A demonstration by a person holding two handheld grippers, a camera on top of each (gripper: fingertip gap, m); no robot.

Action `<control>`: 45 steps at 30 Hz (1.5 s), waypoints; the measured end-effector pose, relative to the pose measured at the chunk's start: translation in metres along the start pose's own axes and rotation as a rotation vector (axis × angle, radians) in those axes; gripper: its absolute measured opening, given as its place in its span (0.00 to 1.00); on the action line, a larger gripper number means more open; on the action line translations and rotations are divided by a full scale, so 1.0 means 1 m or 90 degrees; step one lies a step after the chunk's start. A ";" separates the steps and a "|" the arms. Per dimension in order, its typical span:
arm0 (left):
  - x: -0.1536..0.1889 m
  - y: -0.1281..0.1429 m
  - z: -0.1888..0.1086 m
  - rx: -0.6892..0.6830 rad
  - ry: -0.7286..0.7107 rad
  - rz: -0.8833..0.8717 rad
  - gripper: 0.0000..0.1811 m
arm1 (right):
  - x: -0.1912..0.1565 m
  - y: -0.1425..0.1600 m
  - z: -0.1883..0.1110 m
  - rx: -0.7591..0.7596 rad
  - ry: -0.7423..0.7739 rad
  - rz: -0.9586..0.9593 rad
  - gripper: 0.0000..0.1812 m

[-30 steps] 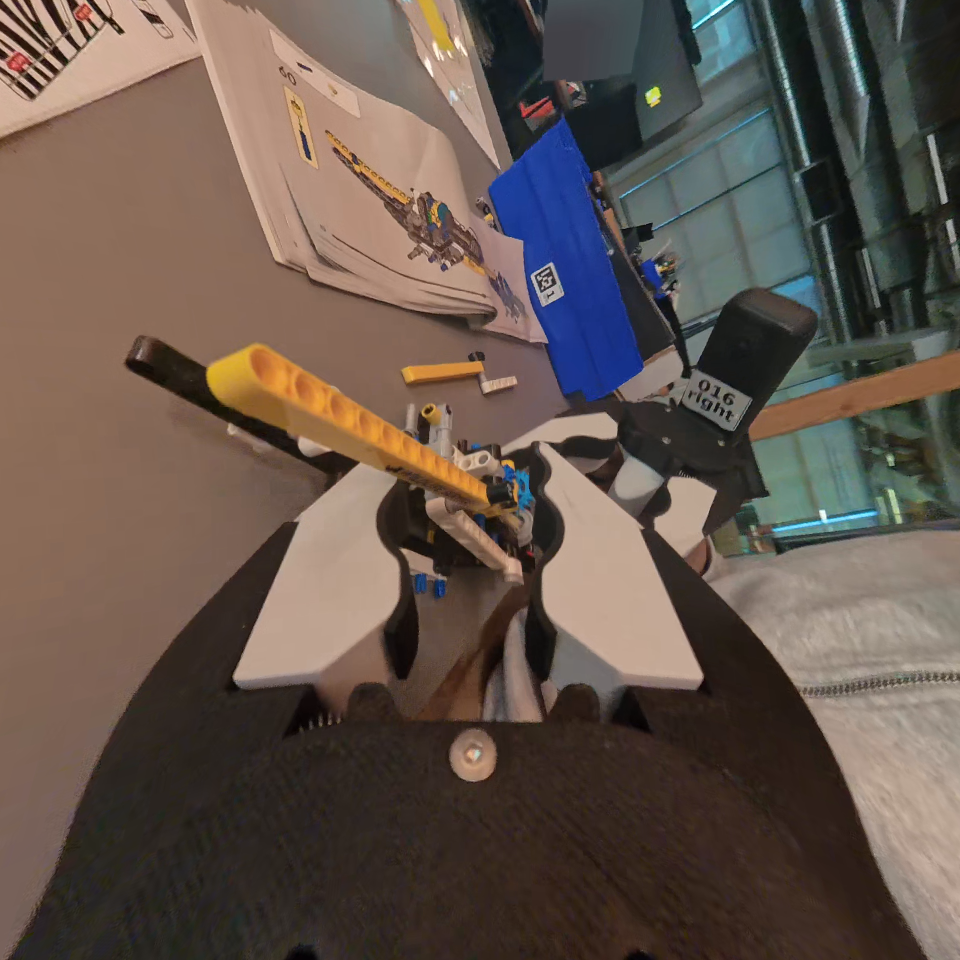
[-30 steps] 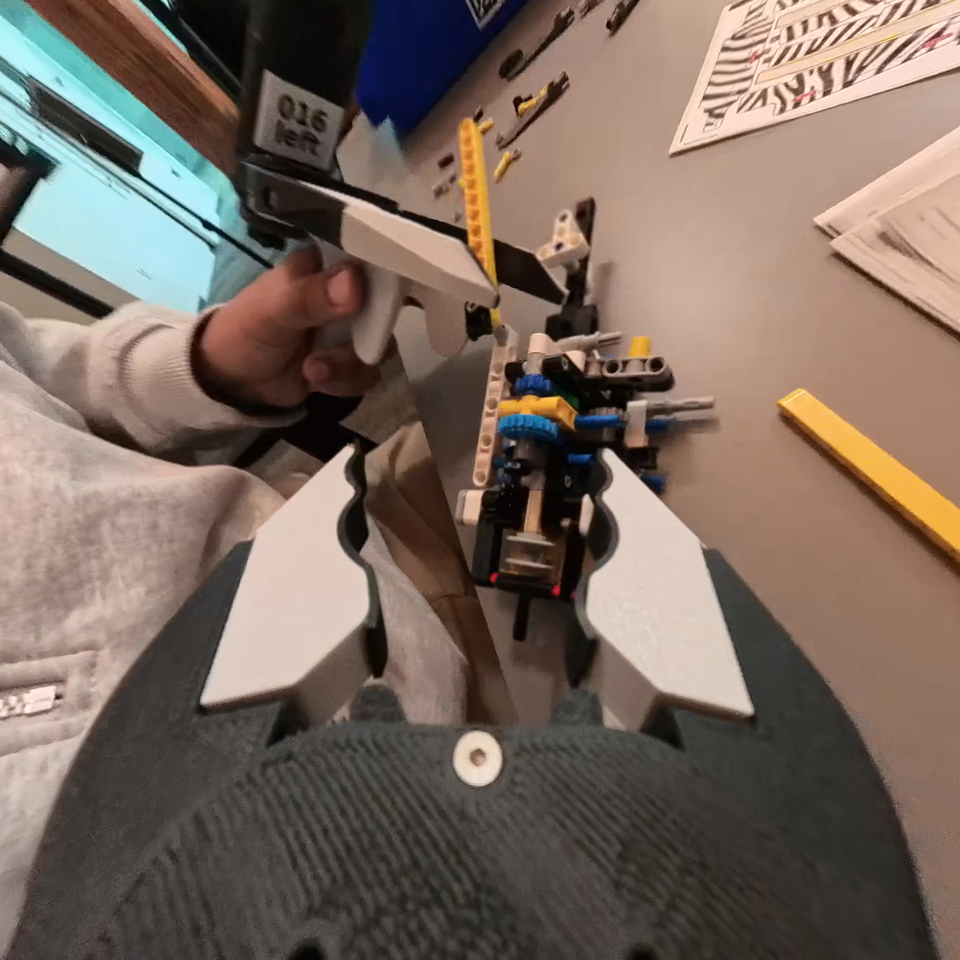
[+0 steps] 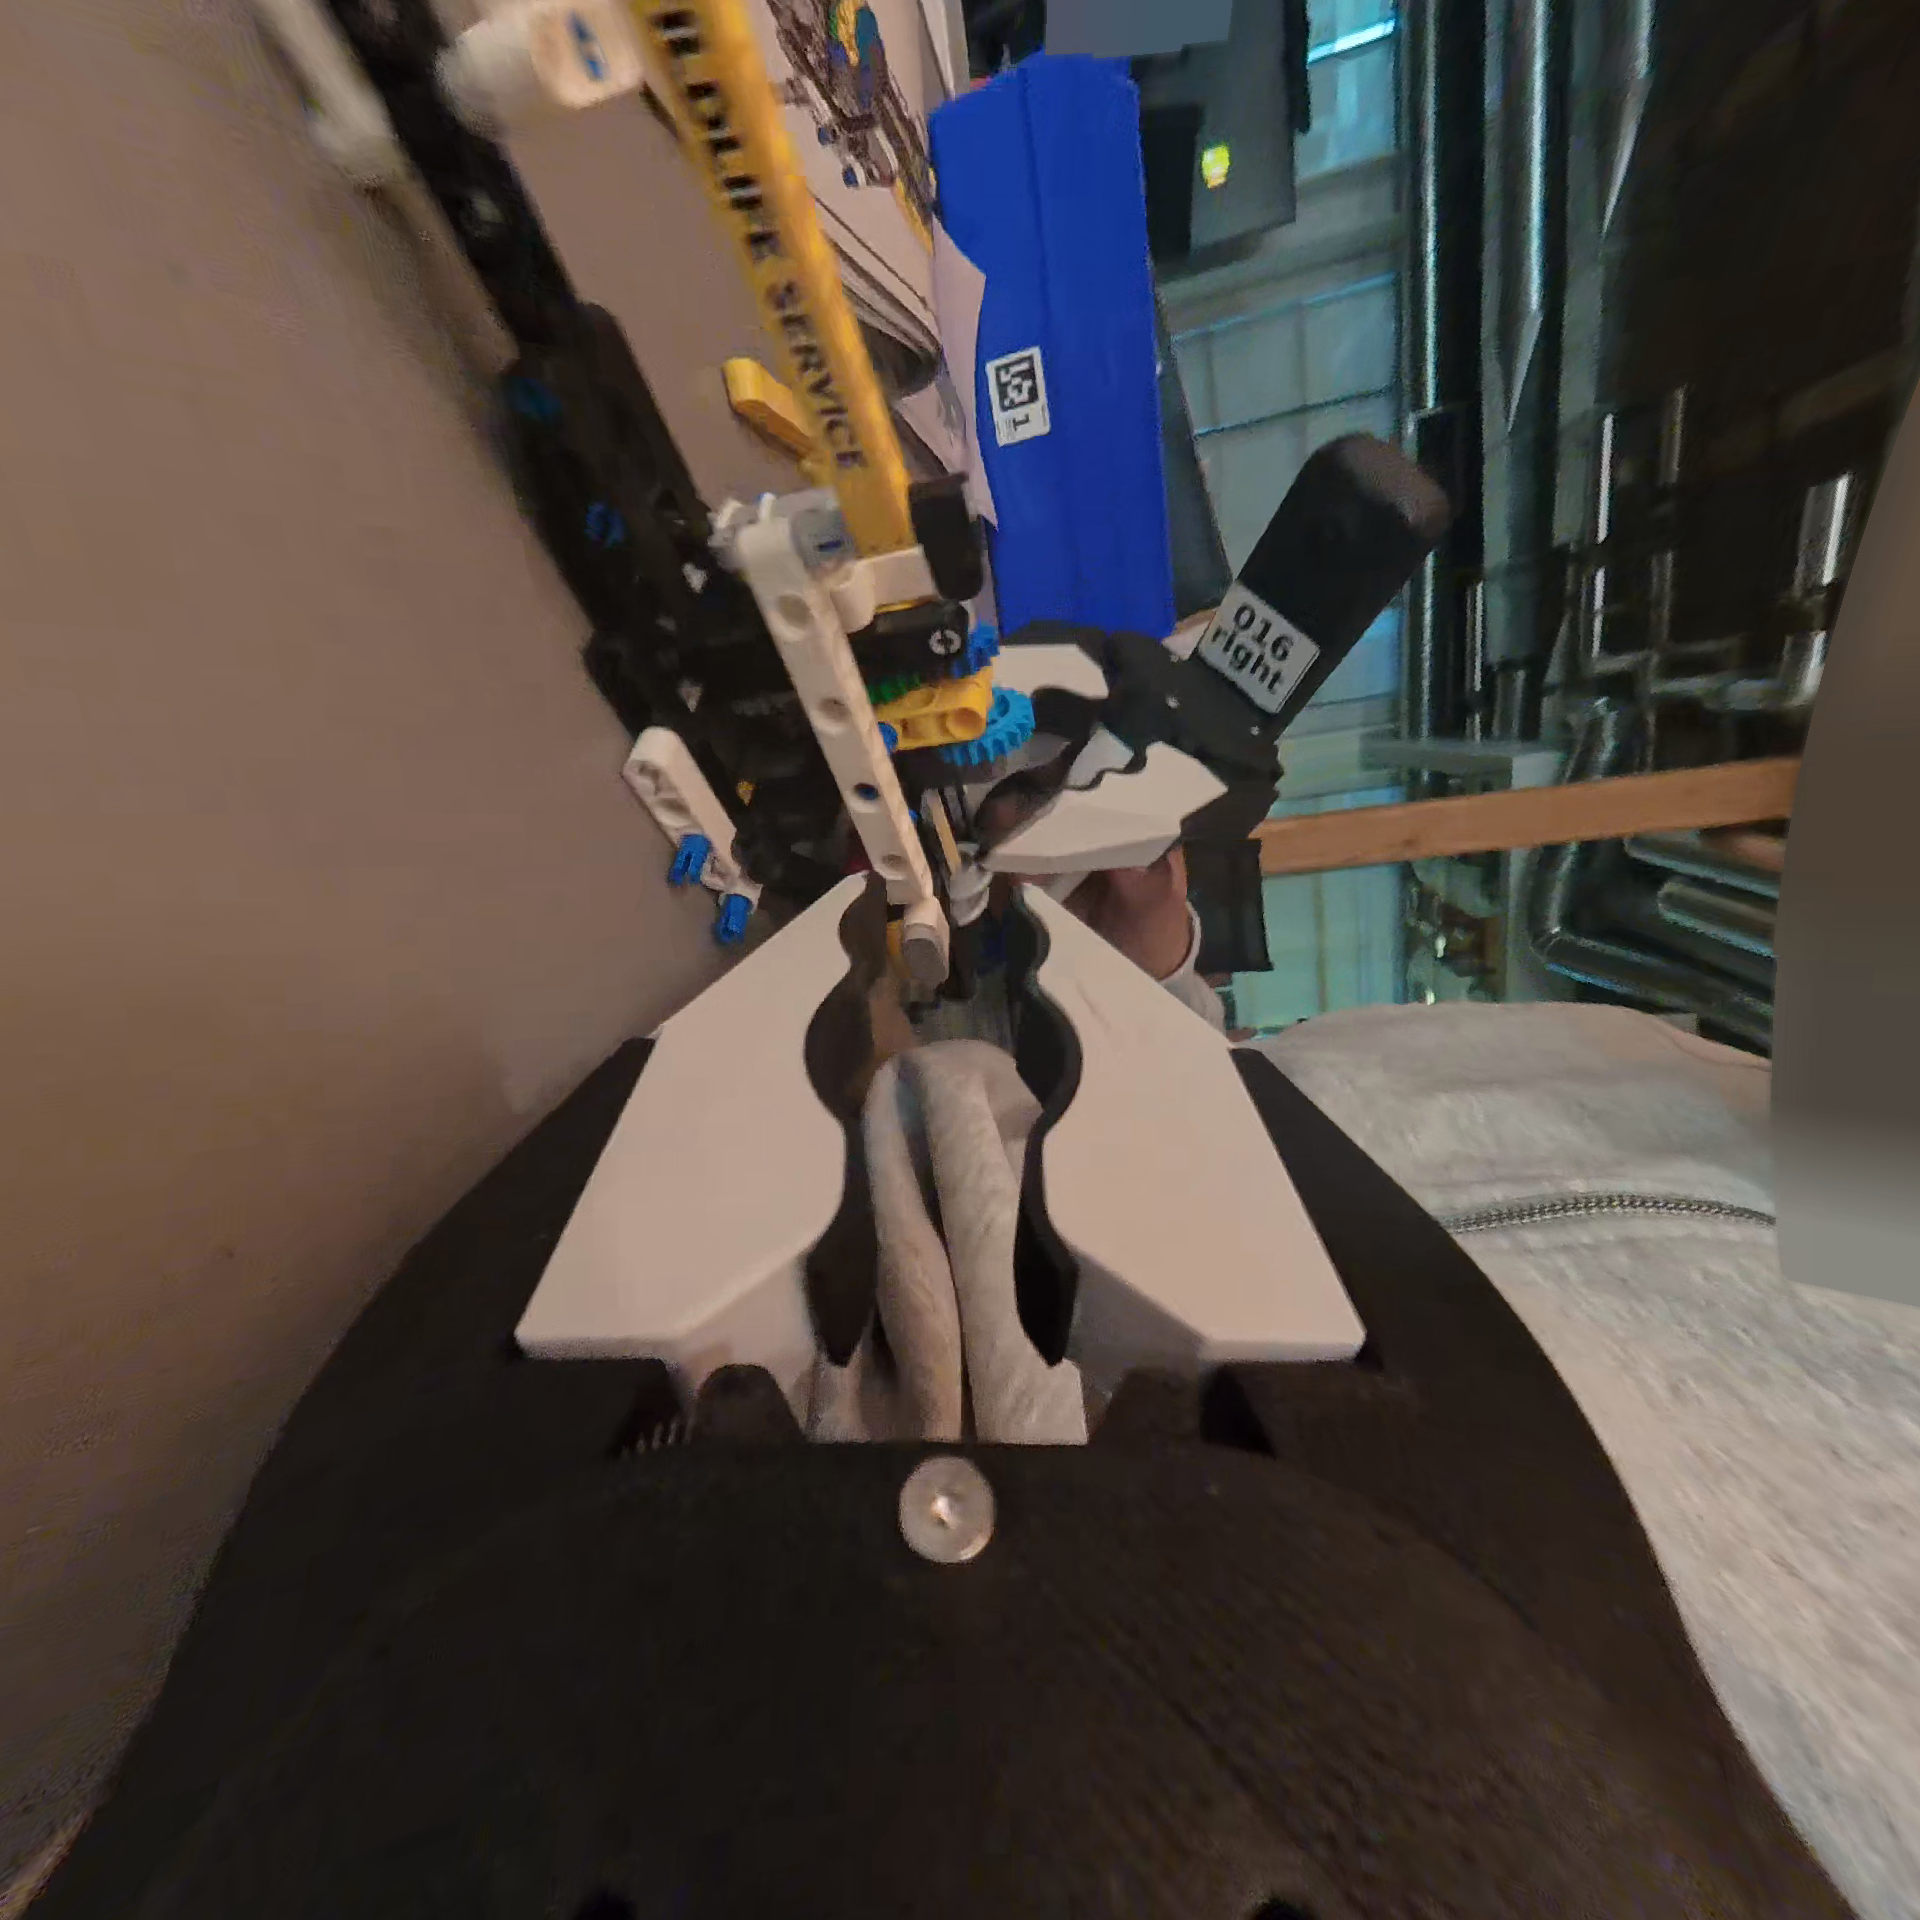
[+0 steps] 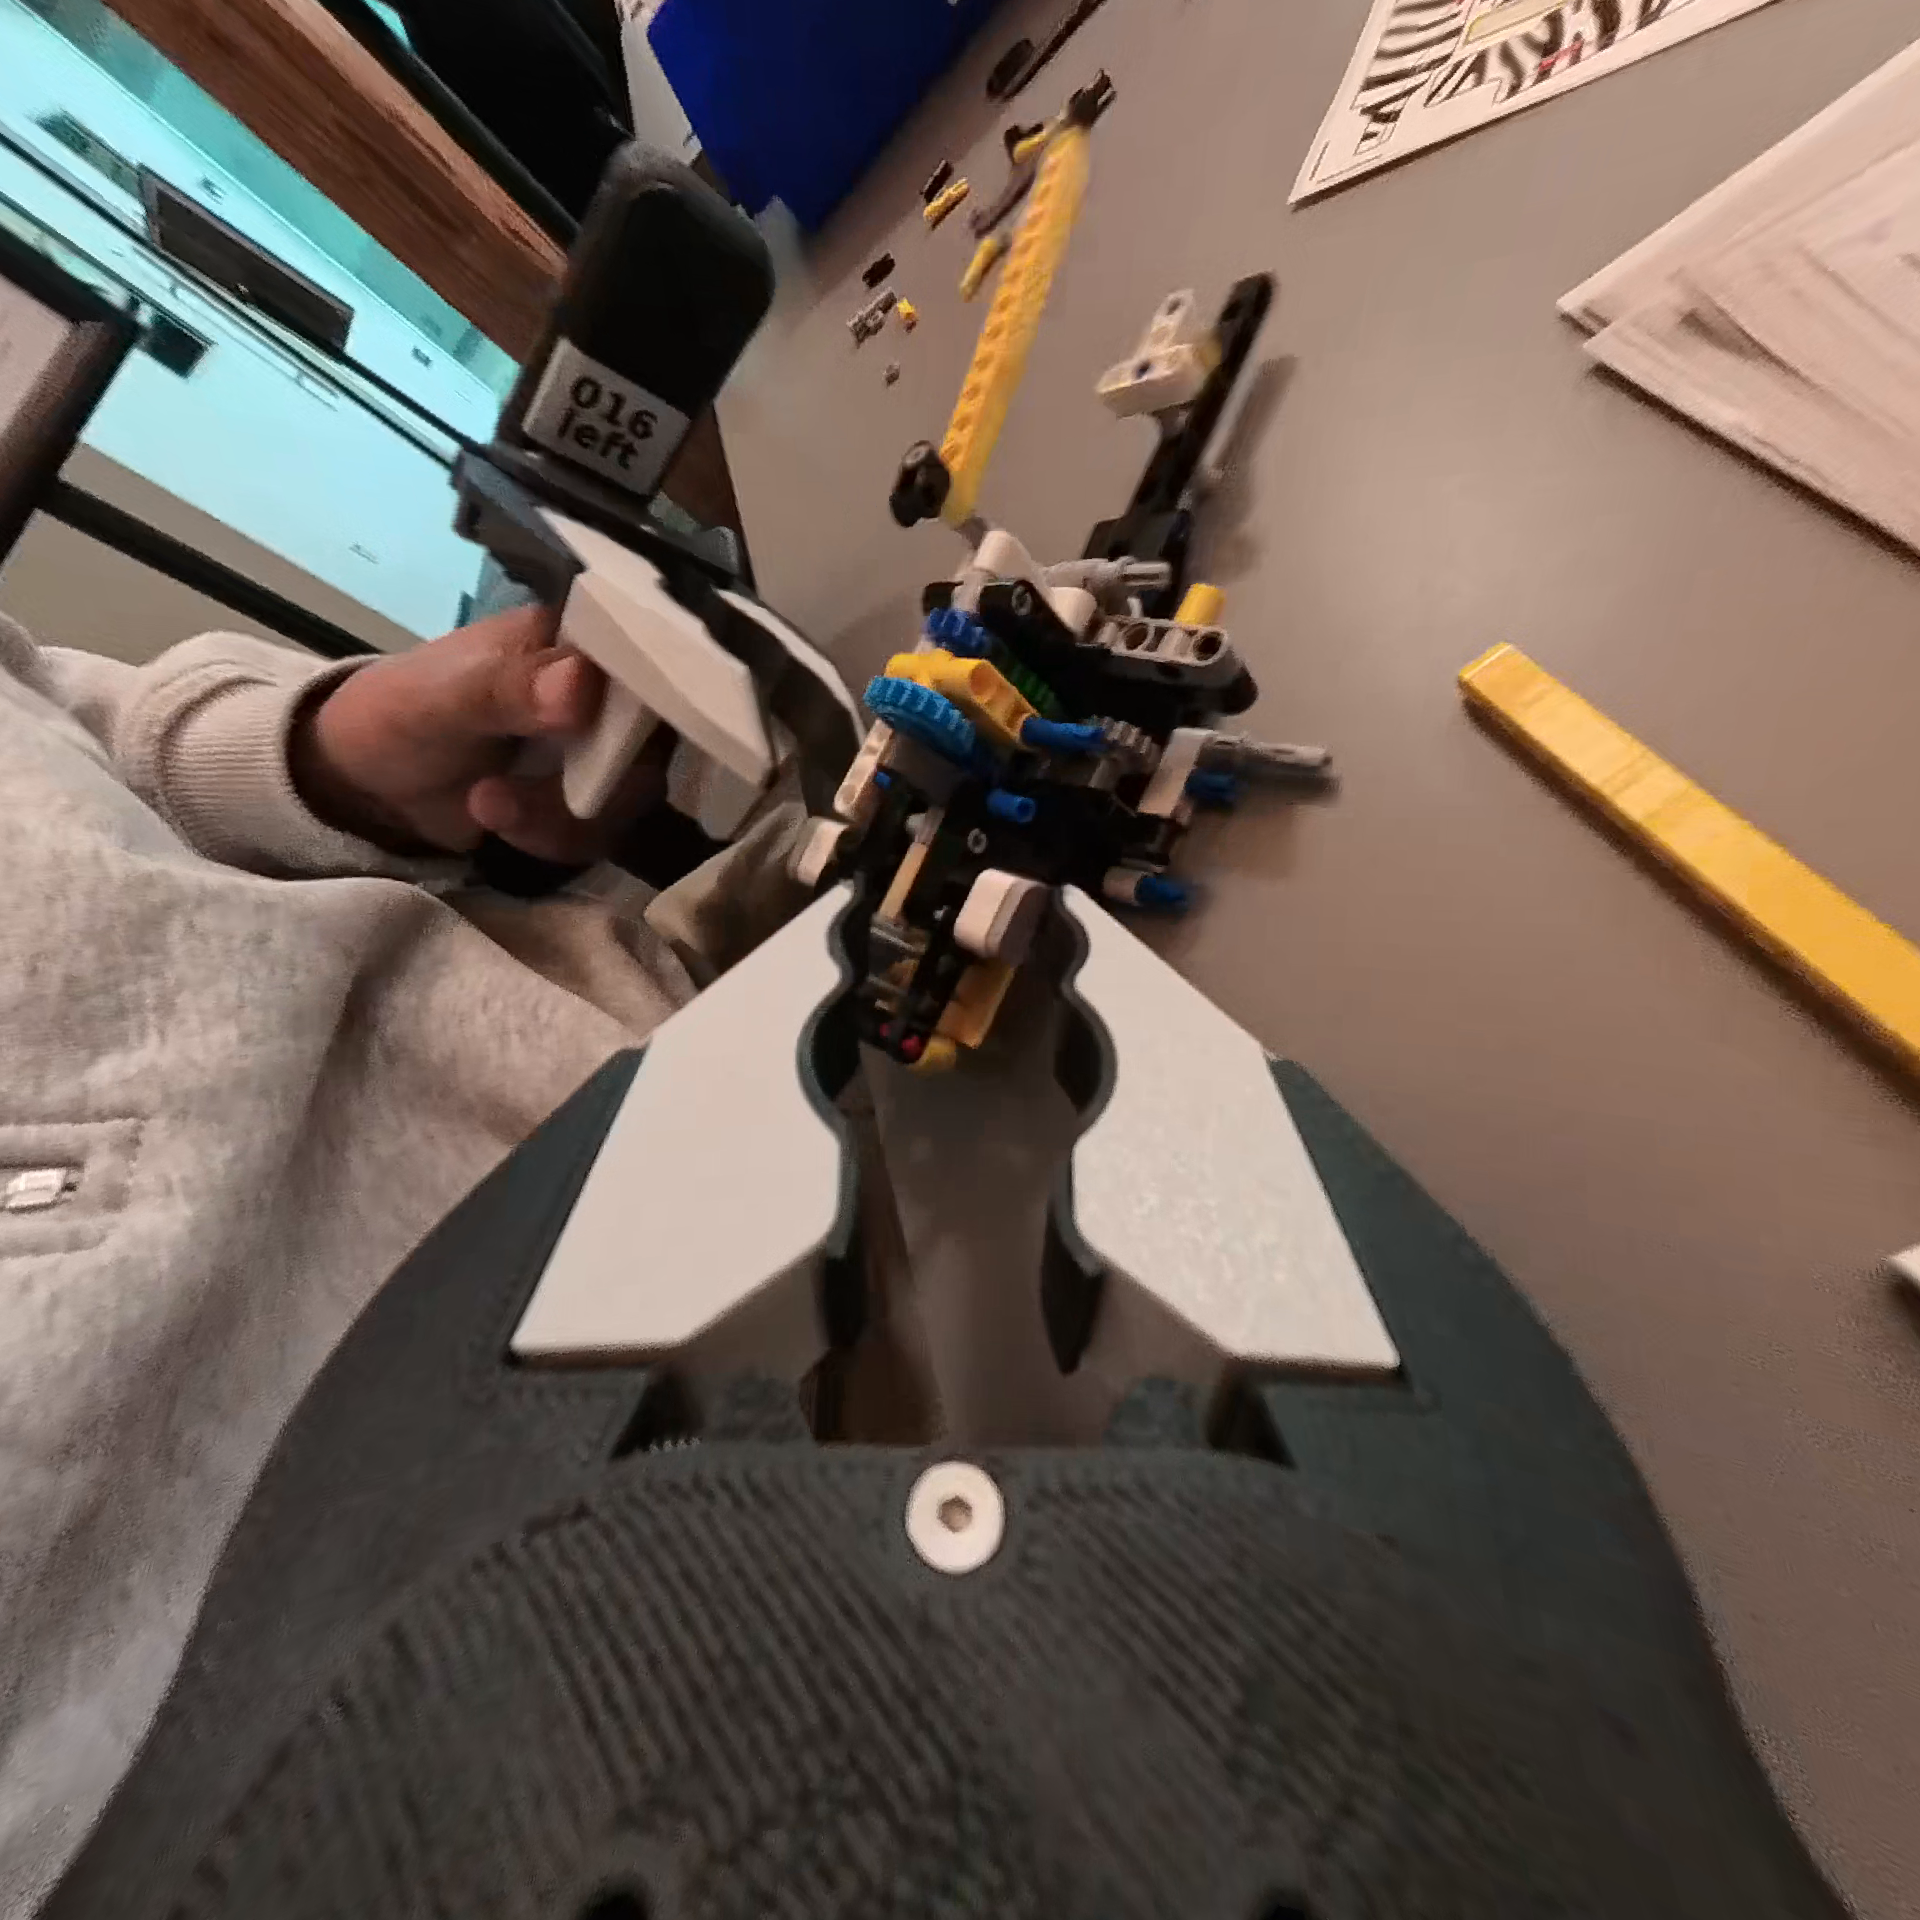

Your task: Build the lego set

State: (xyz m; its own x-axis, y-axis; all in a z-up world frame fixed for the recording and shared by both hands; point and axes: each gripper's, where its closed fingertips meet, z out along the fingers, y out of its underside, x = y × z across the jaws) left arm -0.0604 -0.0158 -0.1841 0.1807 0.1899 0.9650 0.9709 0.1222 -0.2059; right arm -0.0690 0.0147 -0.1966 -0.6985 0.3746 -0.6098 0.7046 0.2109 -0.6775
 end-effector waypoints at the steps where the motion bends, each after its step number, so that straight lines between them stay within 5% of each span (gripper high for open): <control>1: -0.001 -0.001 -0.001 0.003 0.006 -0.012 0.09 | -0.003 0.002 0.000 0.003 -0.015 0.004 0.17; 5: -0.005 -0.002 0.000 0.001 0.006 -0.012 0.02 | -0.011 0.003 0.003 0.000 -0.076 0.037 0.19; 33: -0.014 -0.024 0.001 0.000 0.049 0.006 0.04 | 0.003 -0.017 0.025 0.029 -0.138 0.261 0.10; 45: -0.014 -0.027 -0.001 0.021 0.054 -0.017 0.03 | 0.002 -0.022 0.028 0.033 -0.086 0.199 0.06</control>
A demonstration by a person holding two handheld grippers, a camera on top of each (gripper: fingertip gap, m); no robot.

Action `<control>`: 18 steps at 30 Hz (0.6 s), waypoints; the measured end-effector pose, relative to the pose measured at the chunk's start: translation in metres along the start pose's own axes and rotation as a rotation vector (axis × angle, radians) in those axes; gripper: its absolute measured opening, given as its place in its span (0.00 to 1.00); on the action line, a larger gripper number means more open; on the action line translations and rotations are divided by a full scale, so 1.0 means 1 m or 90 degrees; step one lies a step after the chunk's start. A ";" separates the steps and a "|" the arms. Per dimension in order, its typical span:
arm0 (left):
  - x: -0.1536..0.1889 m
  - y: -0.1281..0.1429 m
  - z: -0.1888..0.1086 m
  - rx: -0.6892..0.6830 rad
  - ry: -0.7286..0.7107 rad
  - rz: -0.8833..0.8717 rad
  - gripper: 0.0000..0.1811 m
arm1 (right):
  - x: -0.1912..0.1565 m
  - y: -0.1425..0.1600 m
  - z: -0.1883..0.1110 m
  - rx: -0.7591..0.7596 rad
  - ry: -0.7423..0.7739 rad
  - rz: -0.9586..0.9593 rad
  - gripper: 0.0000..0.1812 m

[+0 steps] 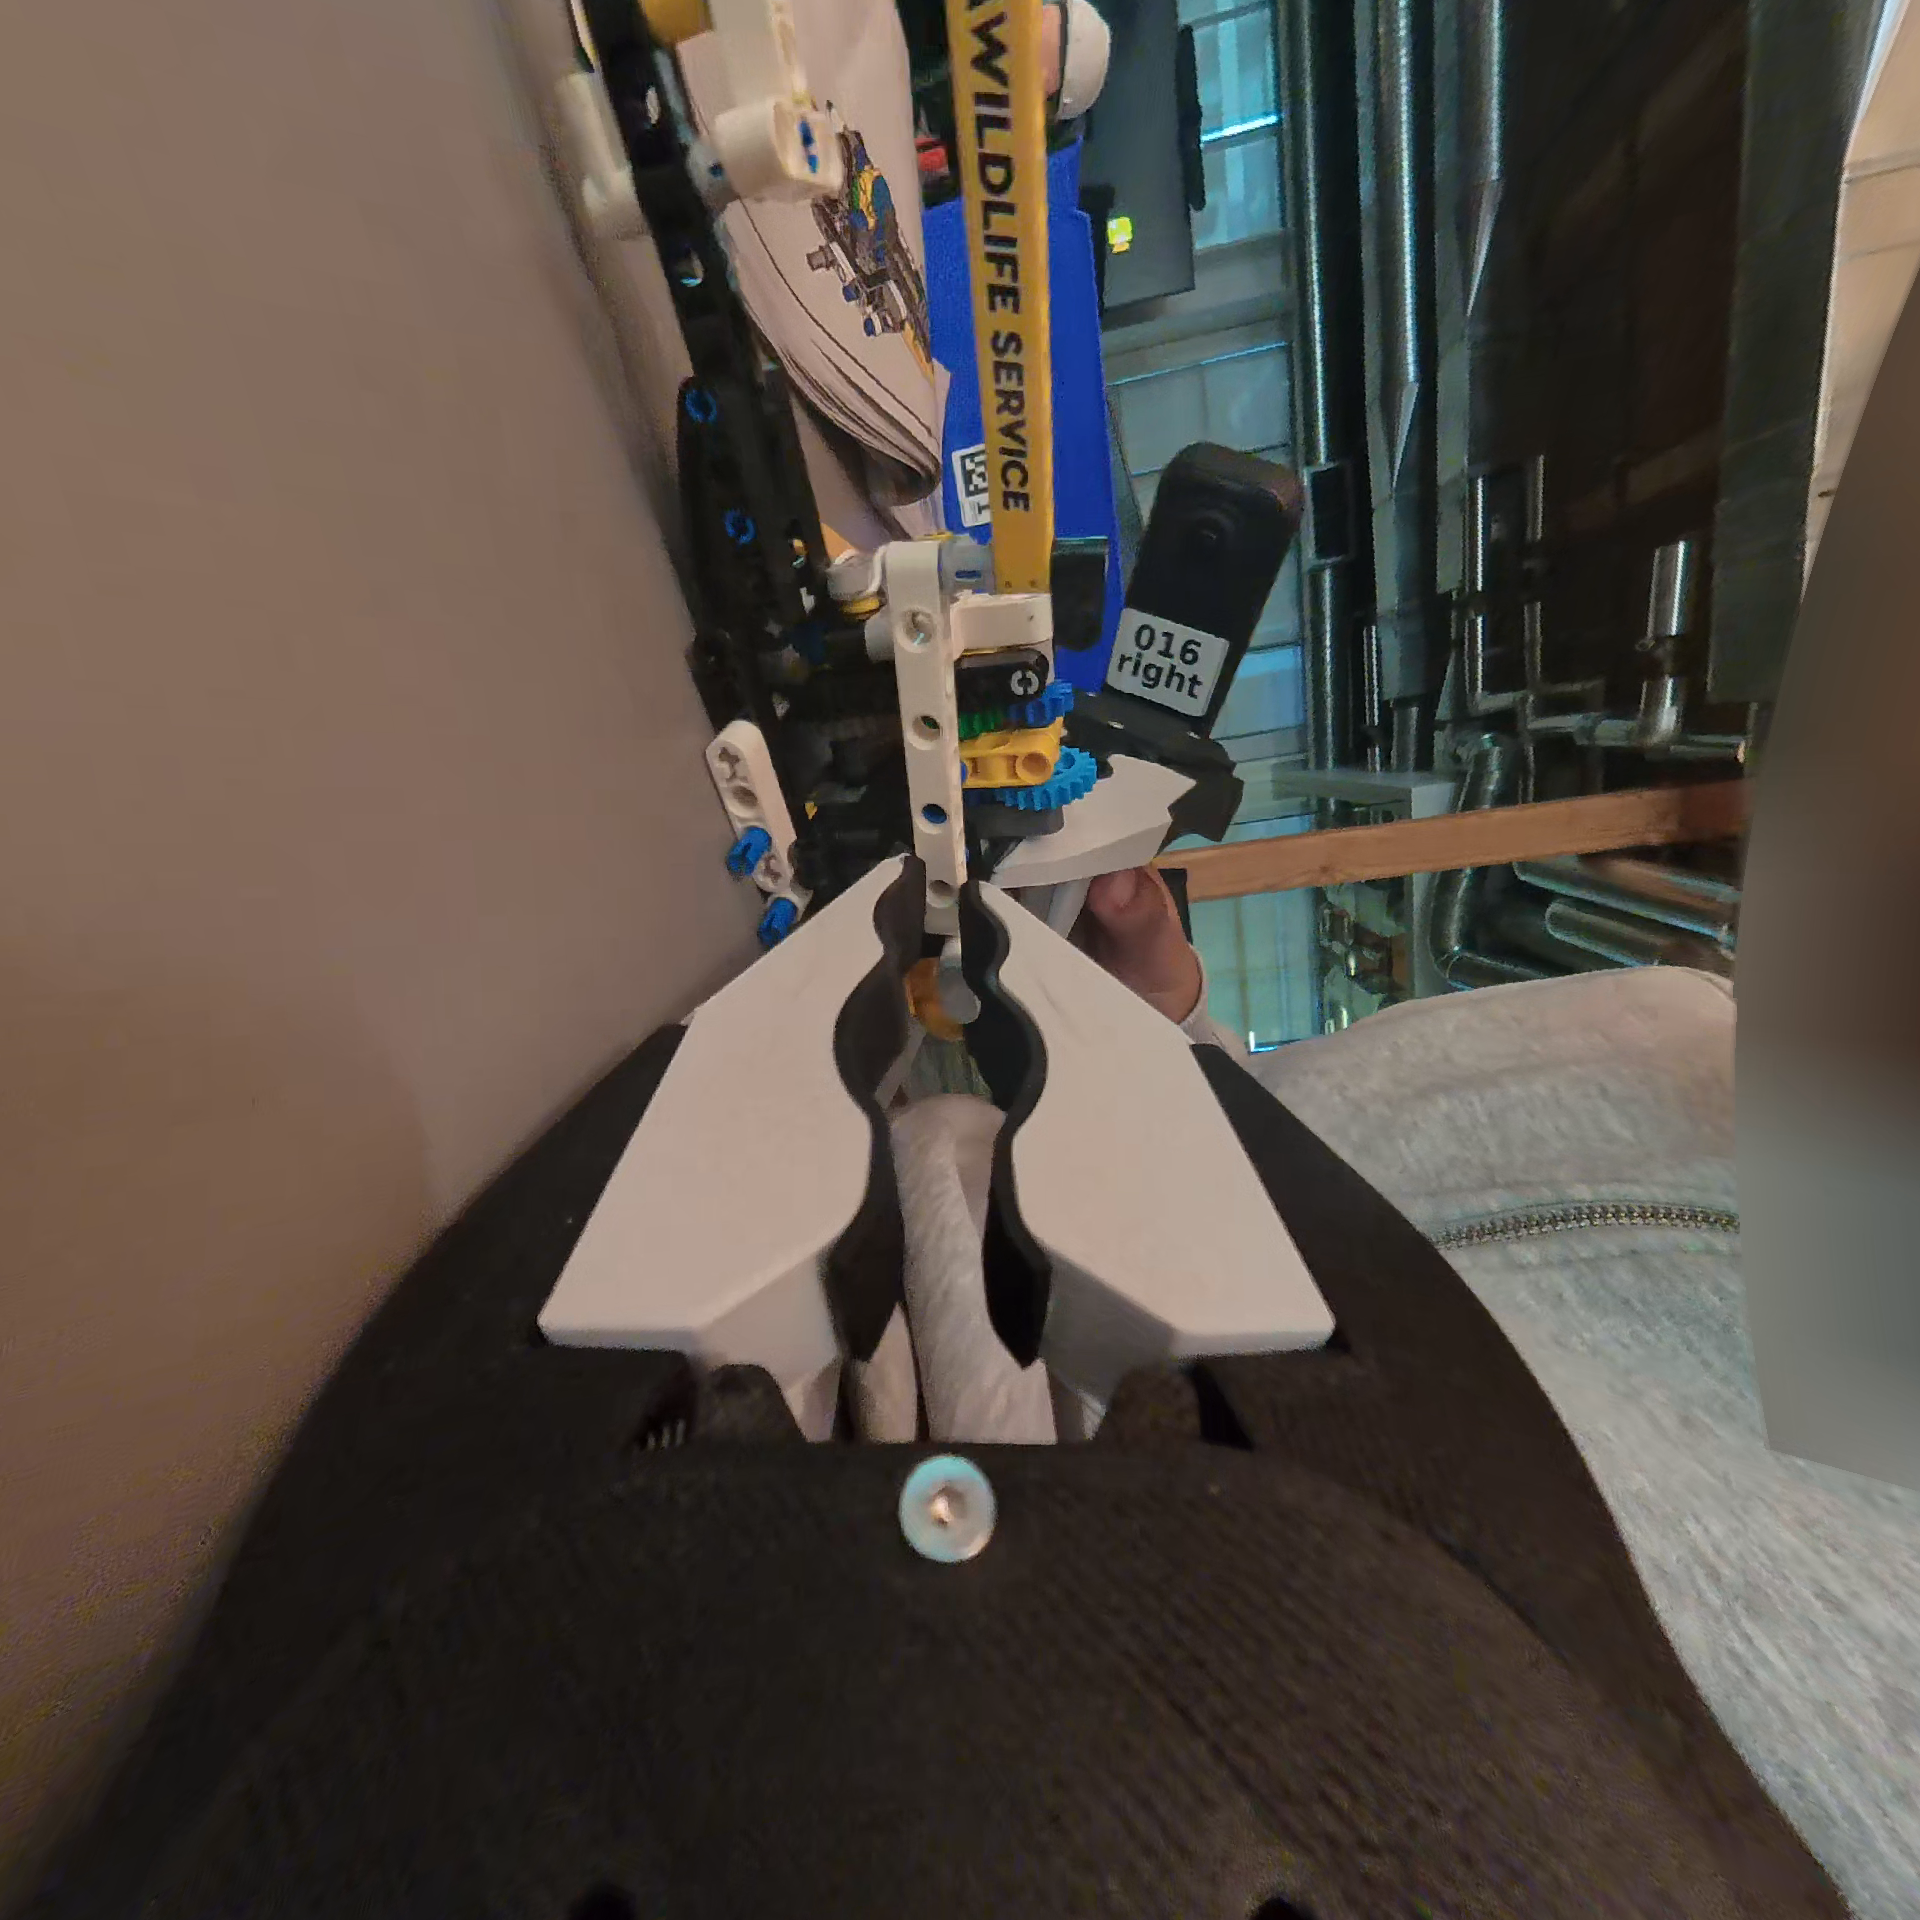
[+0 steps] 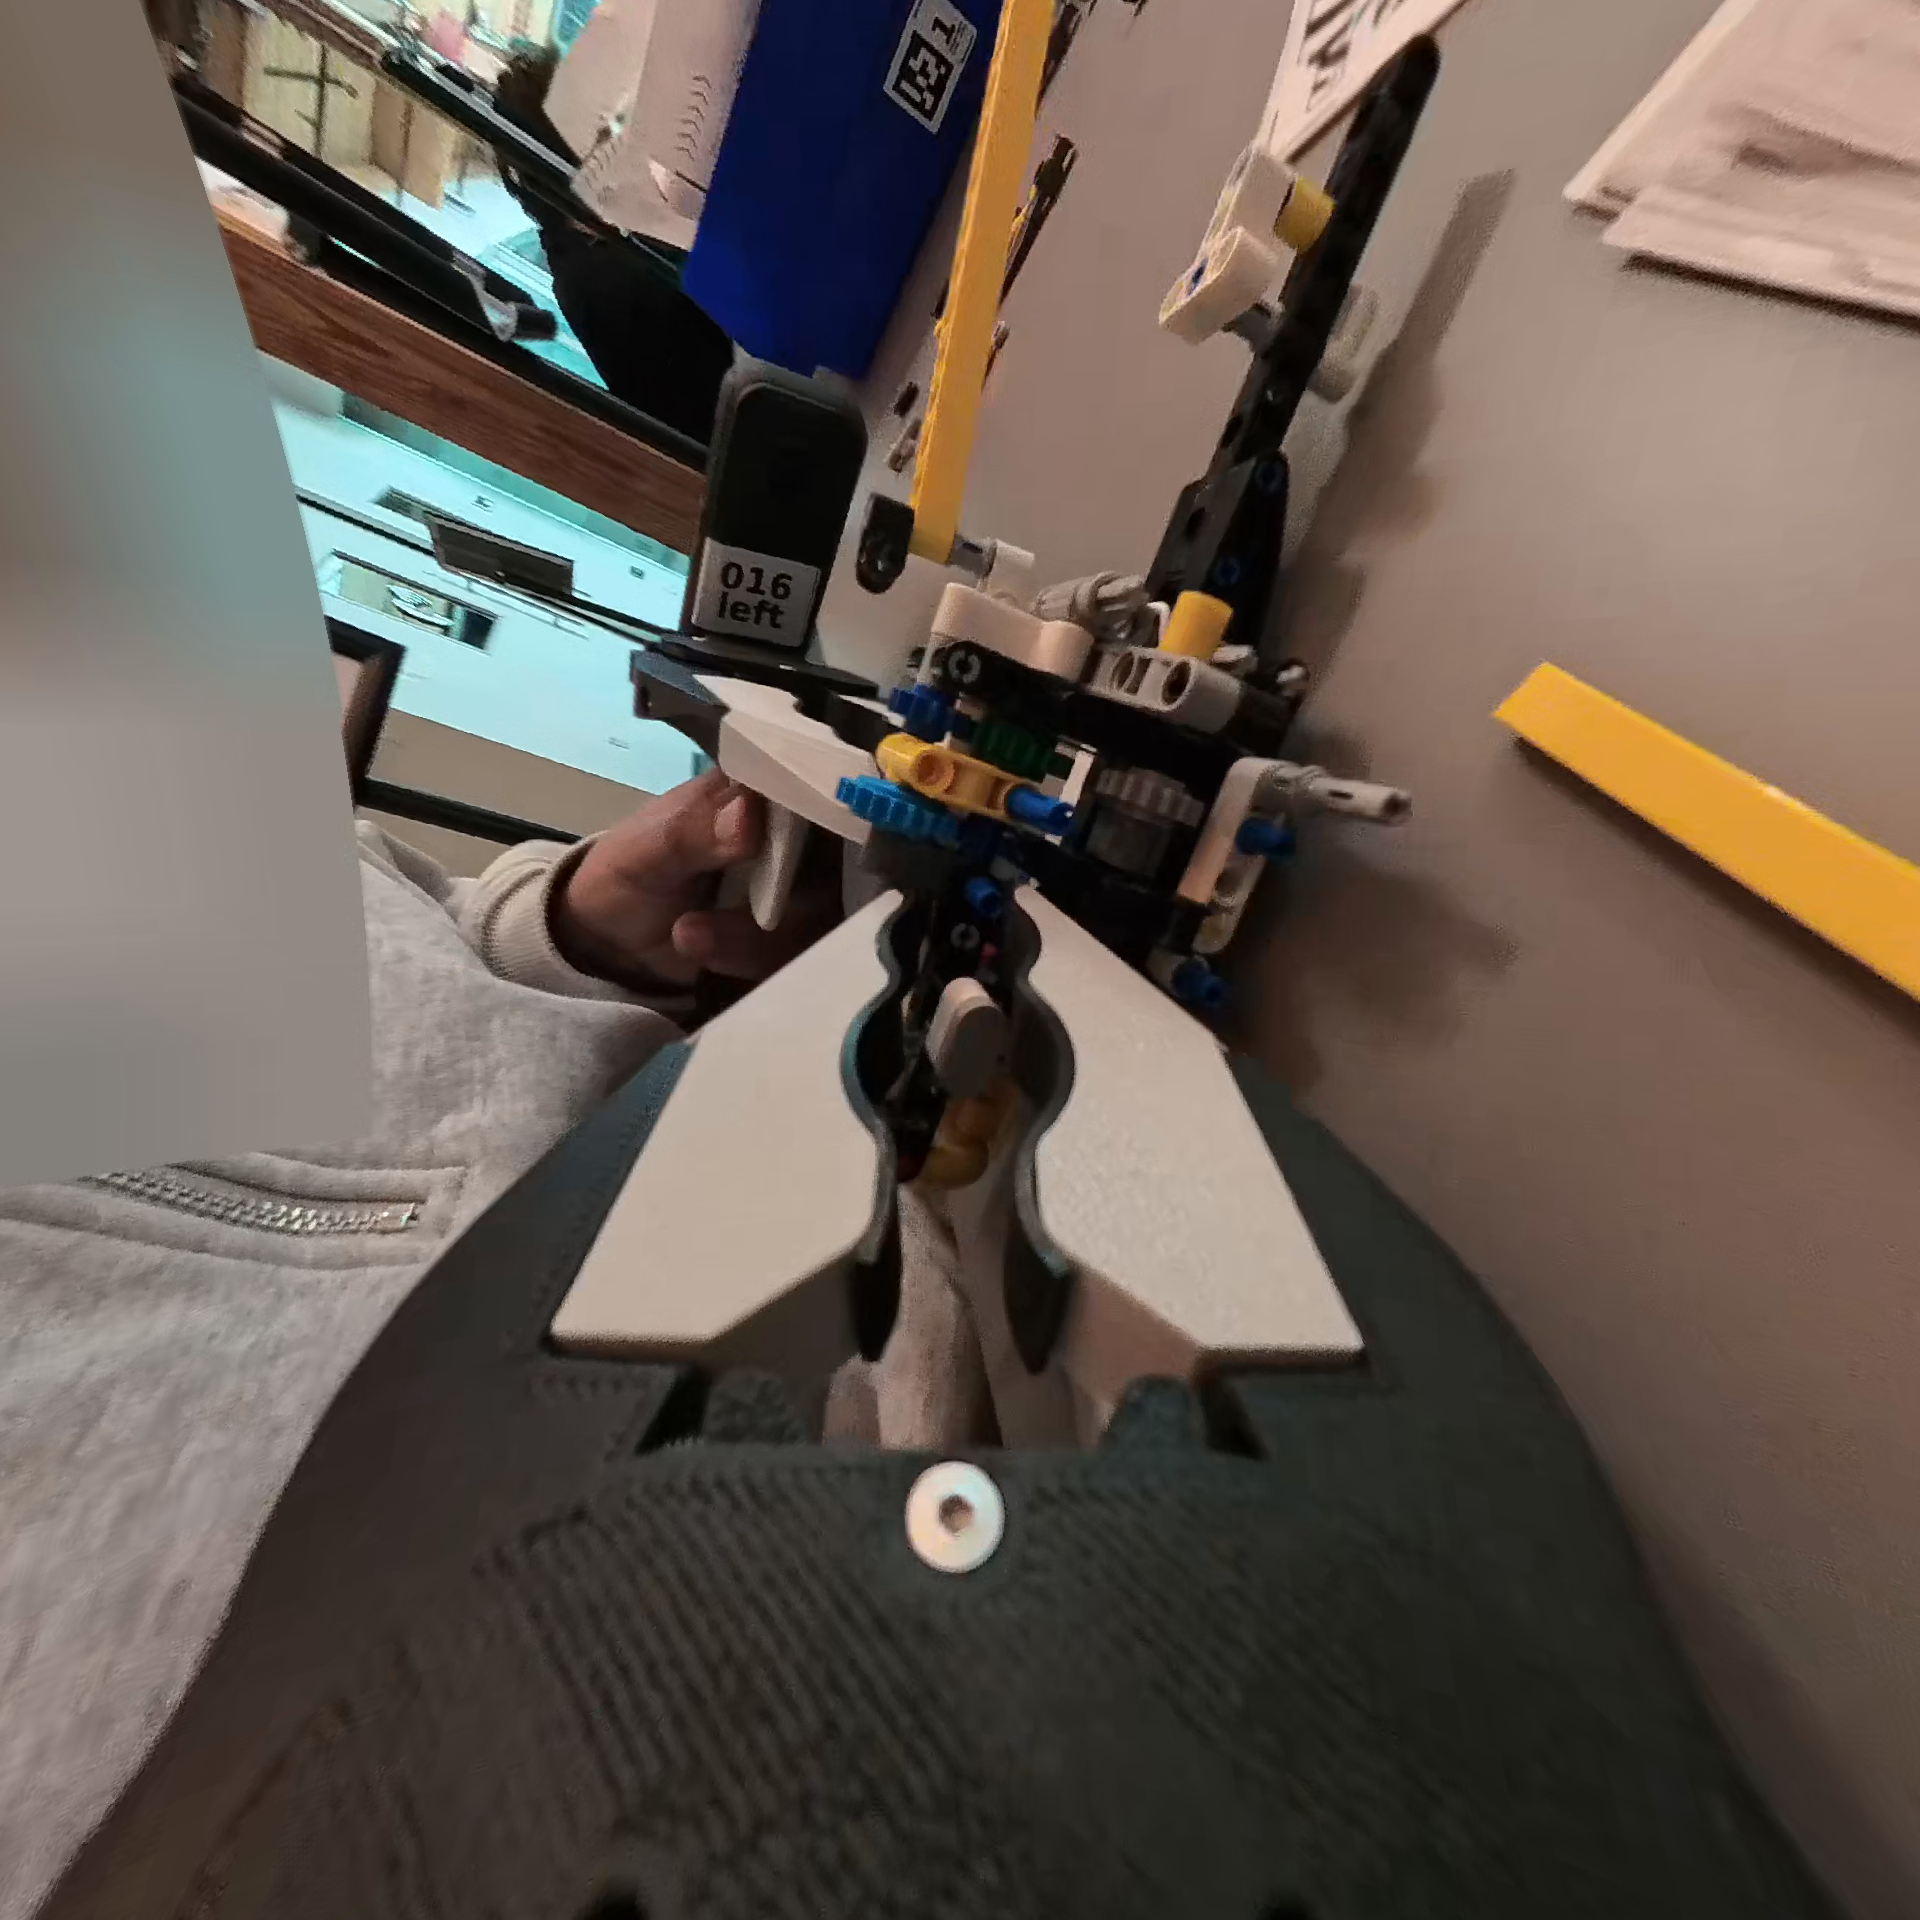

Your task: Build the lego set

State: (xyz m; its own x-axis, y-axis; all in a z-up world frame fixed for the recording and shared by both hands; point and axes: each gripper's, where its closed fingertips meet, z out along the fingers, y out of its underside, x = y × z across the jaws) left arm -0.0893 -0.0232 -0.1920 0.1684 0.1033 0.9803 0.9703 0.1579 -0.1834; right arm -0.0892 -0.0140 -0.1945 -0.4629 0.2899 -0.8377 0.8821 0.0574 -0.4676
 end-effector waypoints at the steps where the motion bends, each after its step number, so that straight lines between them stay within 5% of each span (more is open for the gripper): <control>1: 0.000 -0.001 0.000 0.004 0.001 -0.004 0.03 | 0.000 -0.001 0.000 -0.003 0.010 -0.013 0.06; 18: -0.003 -0.015 0.008 0.057 -0.014 -0.140 0.02 | 0.008 -0.003 -0.003 -0.022 -0.004 -0.037 0.05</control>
